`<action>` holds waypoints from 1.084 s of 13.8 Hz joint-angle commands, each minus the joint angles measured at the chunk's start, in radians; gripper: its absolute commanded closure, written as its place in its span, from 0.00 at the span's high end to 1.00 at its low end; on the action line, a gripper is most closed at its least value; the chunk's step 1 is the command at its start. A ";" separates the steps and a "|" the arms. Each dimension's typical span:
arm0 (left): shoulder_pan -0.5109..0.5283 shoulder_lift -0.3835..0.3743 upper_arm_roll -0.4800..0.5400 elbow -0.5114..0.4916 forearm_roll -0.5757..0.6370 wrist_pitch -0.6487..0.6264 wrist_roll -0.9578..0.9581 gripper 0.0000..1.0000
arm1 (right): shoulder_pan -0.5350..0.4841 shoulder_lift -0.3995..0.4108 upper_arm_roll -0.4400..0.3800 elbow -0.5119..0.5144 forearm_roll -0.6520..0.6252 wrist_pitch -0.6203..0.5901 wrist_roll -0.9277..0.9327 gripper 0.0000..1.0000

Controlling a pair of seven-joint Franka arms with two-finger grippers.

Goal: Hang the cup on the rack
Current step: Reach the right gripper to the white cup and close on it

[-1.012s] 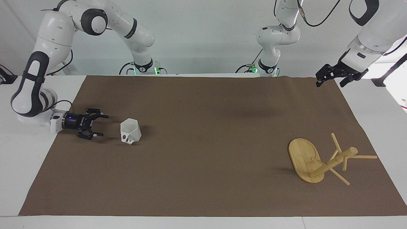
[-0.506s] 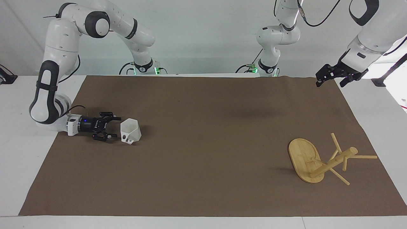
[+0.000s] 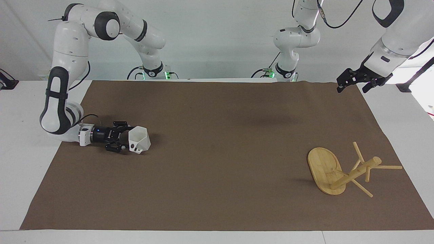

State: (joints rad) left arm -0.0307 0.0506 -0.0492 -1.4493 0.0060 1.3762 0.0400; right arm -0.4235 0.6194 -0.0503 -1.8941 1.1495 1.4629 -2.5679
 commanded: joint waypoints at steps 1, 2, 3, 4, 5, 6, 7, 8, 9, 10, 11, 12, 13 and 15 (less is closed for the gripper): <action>0.005 -0.017 0.000 -0.020 -0.003 -0.005 0.004 1.00 | 0.022 -0.032 0.000 -0.046 0.045 0.036 -0.021 1.00; 0.005 -0.017 0.000 -0.020 -0.004 -0.005 0.004 1.00 | 0.022 -0.032 0.000 -0.051 0.047 0.037 -0.020 1.00; 0.005 -0.017 0.000 -0.020 -0.004 -0.005 0.004 1.00 | 0.022 -0.032 0.001 -0.054 0.047 0.037 -0.020 1.00; 0.005 -0.017 0.000 -0.020 -0.004 -0.005 0.004 1.00 | 0.022 -0.033 0.000 -0.063 0.047 0.036 -0.021 1.00; 0.005 -0.017 0.000 -0.020 -0.004 -0.005 0.004 1.00 | 0.028 -0.036 0.000 -0.077 0.047 0.036 -0.026 1.00; 0.005 -0.017 0.000 -0.020 -0.004 -0.005 0.004 1.00 | 0.028 -0.040 0.001 -0.080 0.047 0.036 -0.037 1.00; 0.005 -0.015 0.000 -0.020 -0.004 -0.005 0.004 1.00 | 0.029 -0.040 0.001 -0.080 0.049 0.036 -0.037 1.00; 0.005 -0.017 0.000 -0.020 -0.004 -0.005 0.004 1.00 | 0.031 -0.040 0.001 -0.079 0.049 0.036 -0.037 1.00; 0.005 -0.017 0.000 -0.020 -0.003 -0.005 0.004 1.00 | 0.041 -0.040 0.001 -0.079 0.049 0.036 -0.038 1.00; 0.005 -0.017 0.000 -0.020 -0.004 -0.005 0.004 1.00 | 0.054 -0.040 0.001 -0.080 0.049 0.034 -0.047 1.00; 0.005 -0.017 0.000 -0.020 -0.004 -0.005 0.004 1.00 | 0.057 -0.040 0.001 -0.080 0.049 0.034 -0.051 1.00; 0.005 -0.017 0.000 -0.020 -0.004 -0.005 0.004 1.00 | 0.058 -0.040 0.001 -0.079 0.049 0.036 -0.052 0.99; 0.005 -0.017 0.000 -0.020 -0.004 -0.005 0.004 1.00 | 0.064 -0.040 0.001 -0.077 0.049 0.039 -0.054 0.95; 0.005 -0.017 0.000 -0.019 -0.004 -0.005 0.004 1.00 | 0.086 -0.038 0.001 -0.076 0.065 0.040 -0.073 0.62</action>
State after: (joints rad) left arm -0.0307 0.0506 -0.0491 -1.4493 0.0060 1.3762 0.0400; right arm -0.3511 0.6083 -0.0492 -1.9369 1.1811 1.4796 -2.6063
